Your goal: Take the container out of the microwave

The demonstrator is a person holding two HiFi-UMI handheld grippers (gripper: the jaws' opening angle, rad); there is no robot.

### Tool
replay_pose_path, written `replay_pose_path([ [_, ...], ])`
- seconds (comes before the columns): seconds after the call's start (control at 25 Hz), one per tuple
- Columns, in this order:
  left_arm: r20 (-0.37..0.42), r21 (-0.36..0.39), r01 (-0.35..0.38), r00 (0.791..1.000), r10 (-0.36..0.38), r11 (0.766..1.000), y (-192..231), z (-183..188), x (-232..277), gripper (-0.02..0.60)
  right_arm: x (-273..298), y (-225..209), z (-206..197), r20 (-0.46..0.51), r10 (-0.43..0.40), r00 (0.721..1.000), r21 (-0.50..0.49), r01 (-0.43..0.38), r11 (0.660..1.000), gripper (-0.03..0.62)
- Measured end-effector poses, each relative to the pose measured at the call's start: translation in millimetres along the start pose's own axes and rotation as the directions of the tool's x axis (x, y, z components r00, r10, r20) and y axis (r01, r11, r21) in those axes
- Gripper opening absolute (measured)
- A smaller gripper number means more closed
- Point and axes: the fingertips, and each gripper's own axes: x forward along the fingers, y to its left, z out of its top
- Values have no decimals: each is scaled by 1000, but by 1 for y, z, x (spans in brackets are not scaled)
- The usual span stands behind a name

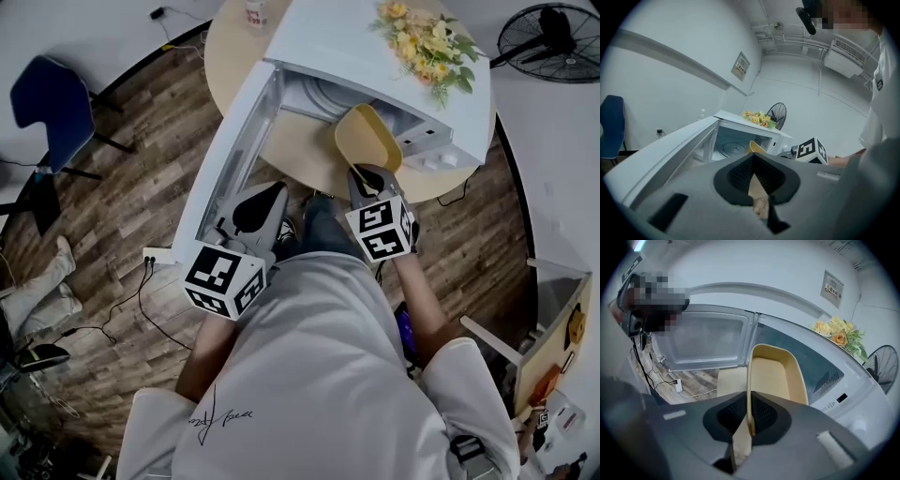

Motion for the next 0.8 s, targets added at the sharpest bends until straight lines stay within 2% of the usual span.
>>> replay_pose_path([
  [0.24, -8, -15, 11, 1000, -11, 1000, 0, -6, 4, -3, -19, 3, 1, 89, 51, 995, 120, -62, 991, 31],
  [0.36, -10, -19, 15, 1000, -15, 1000, 0, -7, 7, -3, -30, -1, 1, 129, 65, 990, 144, -84, 986, 31],
  [0.64, -12, -2, 22, 1000, -22, 1000, -1, -6, 9, -3, -56, 6, 14, 263, 110, 959, 107, -142, 984, 31],
  [0.8, 24, -30, 70, 997, -69, 997, -5, -2, 10, -3, -67, 9, 20, 304, 140, 942, 78, -171, 982, 29],
])
